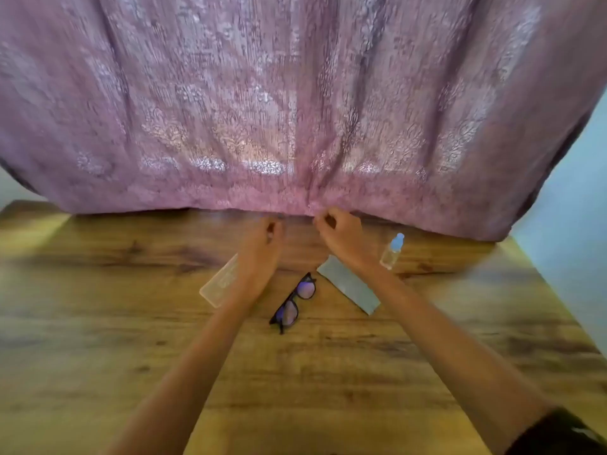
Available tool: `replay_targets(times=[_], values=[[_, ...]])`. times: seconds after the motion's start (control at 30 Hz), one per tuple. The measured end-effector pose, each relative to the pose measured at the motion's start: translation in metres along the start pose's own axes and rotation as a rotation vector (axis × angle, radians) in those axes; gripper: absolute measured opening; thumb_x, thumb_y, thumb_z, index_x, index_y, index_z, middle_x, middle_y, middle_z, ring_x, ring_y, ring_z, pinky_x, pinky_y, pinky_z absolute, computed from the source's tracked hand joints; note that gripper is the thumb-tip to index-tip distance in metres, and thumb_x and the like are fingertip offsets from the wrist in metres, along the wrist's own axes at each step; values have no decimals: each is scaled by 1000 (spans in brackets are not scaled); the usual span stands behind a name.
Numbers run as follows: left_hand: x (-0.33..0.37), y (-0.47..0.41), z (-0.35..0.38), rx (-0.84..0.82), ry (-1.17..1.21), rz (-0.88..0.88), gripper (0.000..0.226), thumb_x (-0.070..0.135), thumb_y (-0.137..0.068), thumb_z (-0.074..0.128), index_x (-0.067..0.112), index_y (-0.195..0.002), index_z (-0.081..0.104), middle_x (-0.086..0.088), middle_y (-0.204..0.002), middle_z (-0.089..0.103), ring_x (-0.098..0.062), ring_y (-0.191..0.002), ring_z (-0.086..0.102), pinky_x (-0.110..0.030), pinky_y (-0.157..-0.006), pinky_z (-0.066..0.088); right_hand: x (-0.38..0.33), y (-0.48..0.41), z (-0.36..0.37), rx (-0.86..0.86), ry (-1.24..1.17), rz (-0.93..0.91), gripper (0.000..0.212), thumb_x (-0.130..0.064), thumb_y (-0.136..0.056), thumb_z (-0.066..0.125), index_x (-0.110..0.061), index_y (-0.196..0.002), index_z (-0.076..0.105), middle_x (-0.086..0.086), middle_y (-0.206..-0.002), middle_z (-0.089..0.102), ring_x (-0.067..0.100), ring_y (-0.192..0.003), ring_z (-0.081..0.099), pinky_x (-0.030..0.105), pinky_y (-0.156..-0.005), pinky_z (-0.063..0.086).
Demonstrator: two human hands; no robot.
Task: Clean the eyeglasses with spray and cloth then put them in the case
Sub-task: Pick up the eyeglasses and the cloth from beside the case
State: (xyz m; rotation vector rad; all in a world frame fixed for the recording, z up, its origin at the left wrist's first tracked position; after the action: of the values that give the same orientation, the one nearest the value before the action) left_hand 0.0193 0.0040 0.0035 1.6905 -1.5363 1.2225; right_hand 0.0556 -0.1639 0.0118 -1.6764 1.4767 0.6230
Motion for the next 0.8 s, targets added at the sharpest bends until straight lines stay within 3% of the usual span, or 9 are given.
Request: replay_targets(times=[0.17, 0.37, 0.47, 0.7, 0.8], values=[[-45, 35, 17, -44, -56, -140, 20, 27, -97, 49, 13, -93, 63, -4, -79, 67, -23, -75, 63, -47, -73, 52, 50, 34, 25, -114, 78, 205, 16, -21, -92, 56, -13, -85, 68, 3, -80, 71, 15, -74, 64, 30, -65, 49], [-69, 42, 30, -126, -92, -147, 15, 19, -95, 52, 17, -97, 67, 7, -89, 64, -9, -81, 57, -26, -69, 40, 76, 43, 35, -152, 145, 275, 19, -25, -94, 55, -12, -84, 66, -4, -66, 60, 9, -59, 54, 24, -52, 37], [-73, 41, 33, -159, -146, -153, 17, 17, -95, 53, 13, -102, 68, 8, -90, 62, -8, -83, 55, -23, -70, 37, 82, 41, 37, -162, 139, 303, 20, -26, -94, 55, -11, -85, 65, -5, -65, 58, 7, -55, 51, 25, -51, 36], [-77, 40, 43, -269, -162, -183, 20, 13, -95, 54, 8, -107, 69, 4, -99, 65, -9, -91, 55, -20, -77, 37, 86, 28, 51, -318, 97, 390, 36, -48, -92, 59, -13, -98, 66, 0, -96, 67, 16, -88, 62, 34, -79, 50], [-79, 39, 45, -270, -154, -235, 19, 15, -96, 53, 8, -108, 66, 2, -97, 65, -12, -88, 55, -23, -75, 38, 85, 23, 57, -378, 152, 393, 38, -50, -89, 63, -13, -99, 66, -1, -96, 66, 15, -89, 61, 30, -73, 48]])
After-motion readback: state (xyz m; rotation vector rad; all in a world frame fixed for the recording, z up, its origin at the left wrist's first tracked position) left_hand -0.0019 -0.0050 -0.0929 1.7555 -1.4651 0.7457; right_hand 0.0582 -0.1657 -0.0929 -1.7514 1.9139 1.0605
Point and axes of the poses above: each hand's wrist, its own y-axis away from the middle knuckle, its own z-axis out of the palm, x = y × z, the point moved 2 cm from there along -y, towards the middle knuckle
